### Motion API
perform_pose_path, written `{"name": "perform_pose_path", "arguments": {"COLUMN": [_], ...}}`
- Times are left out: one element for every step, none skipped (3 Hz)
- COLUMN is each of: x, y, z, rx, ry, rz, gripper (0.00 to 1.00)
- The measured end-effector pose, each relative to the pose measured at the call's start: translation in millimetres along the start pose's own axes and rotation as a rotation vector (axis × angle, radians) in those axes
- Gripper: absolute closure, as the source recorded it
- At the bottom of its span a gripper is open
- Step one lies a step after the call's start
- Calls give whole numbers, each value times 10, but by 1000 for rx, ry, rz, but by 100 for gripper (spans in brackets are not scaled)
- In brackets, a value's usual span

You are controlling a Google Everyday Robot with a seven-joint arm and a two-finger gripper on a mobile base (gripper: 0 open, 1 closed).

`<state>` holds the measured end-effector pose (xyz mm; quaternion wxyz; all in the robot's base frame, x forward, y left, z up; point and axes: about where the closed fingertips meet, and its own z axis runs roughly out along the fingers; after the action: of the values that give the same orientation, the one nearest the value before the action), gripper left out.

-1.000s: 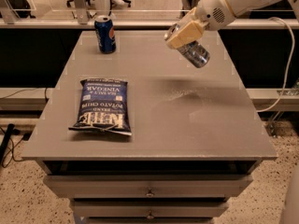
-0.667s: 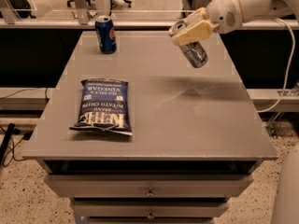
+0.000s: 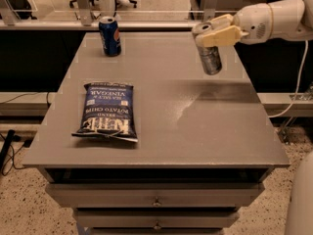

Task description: Place redbull can upright

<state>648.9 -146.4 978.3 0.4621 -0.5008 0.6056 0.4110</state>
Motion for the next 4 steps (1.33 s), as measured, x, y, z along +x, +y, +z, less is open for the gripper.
{"name": "perform_pose_path", "arguments": {"x": [70, 138, 197, 267], "y": [15, 49, 96, 180], "z": [-167, -204, -172, -56], "rx": [-3, -25, -52, -71], "ry": [-89, -178, -233, -270], "rz": [36, 53, 27, -52], "gripper": [100, 100, 100, 100]}}
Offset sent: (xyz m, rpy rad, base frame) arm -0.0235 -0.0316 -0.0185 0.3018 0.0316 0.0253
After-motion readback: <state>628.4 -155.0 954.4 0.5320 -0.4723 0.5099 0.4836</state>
